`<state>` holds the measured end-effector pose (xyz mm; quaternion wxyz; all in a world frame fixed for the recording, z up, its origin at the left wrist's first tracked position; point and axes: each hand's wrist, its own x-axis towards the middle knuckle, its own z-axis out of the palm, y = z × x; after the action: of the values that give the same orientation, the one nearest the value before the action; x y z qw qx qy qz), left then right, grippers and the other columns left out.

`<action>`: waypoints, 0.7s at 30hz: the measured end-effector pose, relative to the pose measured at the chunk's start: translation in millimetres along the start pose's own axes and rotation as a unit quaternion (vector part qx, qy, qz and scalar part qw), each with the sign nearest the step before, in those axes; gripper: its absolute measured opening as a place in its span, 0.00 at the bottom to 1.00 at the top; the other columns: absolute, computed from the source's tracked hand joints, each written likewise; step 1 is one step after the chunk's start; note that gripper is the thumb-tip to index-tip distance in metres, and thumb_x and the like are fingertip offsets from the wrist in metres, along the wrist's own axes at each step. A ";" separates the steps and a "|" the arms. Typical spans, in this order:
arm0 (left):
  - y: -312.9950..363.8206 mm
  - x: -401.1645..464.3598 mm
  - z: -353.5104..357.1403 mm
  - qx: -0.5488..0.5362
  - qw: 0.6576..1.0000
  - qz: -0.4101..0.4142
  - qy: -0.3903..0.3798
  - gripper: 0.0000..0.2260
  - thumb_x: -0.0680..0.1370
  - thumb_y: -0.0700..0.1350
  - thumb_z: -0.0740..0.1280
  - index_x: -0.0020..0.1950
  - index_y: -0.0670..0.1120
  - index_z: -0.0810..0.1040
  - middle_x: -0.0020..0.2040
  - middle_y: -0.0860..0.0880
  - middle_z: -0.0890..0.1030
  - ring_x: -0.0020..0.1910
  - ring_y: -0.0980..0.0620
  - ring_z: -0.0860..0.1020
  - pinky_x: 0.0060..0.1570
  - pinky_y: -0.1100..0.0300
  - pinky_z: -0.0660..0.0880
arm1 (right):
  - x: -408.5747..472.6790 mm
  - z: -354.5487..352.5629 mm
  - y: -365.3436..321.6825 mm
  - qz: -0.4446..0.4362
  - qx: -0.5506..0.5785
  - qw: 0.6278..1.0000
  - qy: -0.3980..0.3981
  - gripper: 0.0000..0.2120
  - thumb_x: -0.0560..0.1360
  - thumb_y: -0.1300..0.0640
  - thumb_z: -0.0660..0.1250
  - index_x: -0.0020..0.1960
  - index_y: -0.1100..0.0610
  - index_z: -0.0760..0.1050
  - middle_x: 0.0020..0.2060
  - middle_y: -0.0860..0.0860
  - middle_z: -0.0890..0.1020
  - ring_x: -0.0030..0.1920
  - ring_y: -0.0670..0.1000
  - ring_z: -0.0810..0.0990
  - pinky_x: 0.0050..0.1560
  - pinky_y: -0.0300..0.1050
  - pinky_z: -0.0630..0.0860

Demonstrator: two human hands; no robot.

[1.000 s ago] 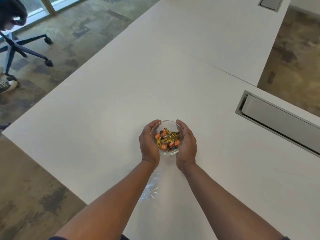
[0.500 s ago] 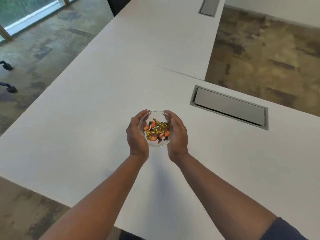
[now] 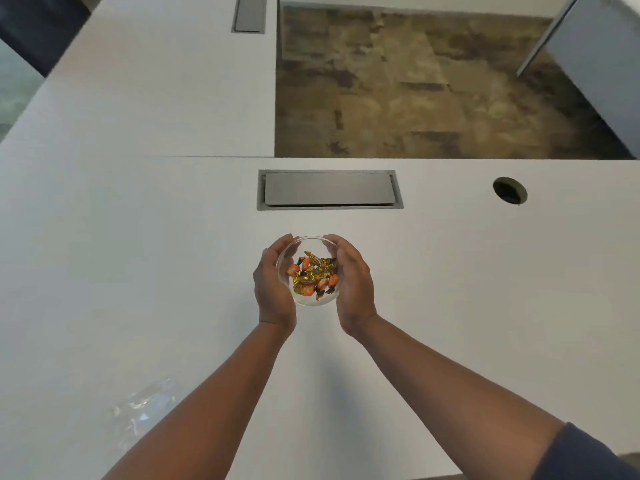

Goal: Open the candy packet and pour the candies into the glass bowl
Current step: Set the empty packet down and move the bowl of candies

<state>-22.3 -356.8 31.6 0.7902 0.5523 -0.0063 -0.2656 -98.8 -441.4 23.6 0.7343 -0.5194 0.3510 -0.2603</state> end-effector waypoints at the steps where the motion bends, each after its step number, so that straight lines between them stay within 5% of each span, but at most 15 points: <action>1: -10.4 -0.5 8.3 0.004 1.000 -0.010 -0.011 0.17 0.84 0.49 0.56 0.59 0.49 0.84 0.57 0.50 0.87 0.61 0.52 0.83 0.55 0.61 0.79 | 0.5 -14.0 2.0 0.004 0.002 1.000 0.012 0.18 0.78 0.47 0.61 0.65 0.48 0.80 0.64 0.48 0.82 0.62 0.41 0.81 0.54 0.37 0.80; 12: -97.6 8.7 14.9 0.110 0.993 -0.024 -0.037 0.18 0.82 0.51 0.55 0.56 0.51 0.84 0.56 0.52 0.87 0.59 0.55 0.83 0.53 0.64 0.80 | 3.0 -70.2 58.3 0.069 0.006 0.995 0.078 0.14 0.78 0.47 0.61 0.60 0.44 0.81 0.53 0.37 0.86 0.55 0.36 0.83 0.49 0.33 0.79; 21: -125.1 21.8 2.4 0.129 0.991 -0.009 -0.021 0.18 0.85 0.38 0.54 0.56 0.50 0.84 0.55 0.54 0.87 0.60 0.53 0.82 0.58 0.62 0.80 | 20.5 -75.7 89.3 0.094 -0.006 0.992 0.086 0.13 0.84 0.56 0.59 0.61 0.47 0.81 0.55 0.39 0.86 0.55 0.37 0.83 0.50 0.34 0.79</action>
<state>-56.0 -399.3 -83.2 0.7093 0.6443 -0.0522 -0.2812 -144.1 -471.6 -82.1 0.7193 -0.4641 0.4623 -0.2315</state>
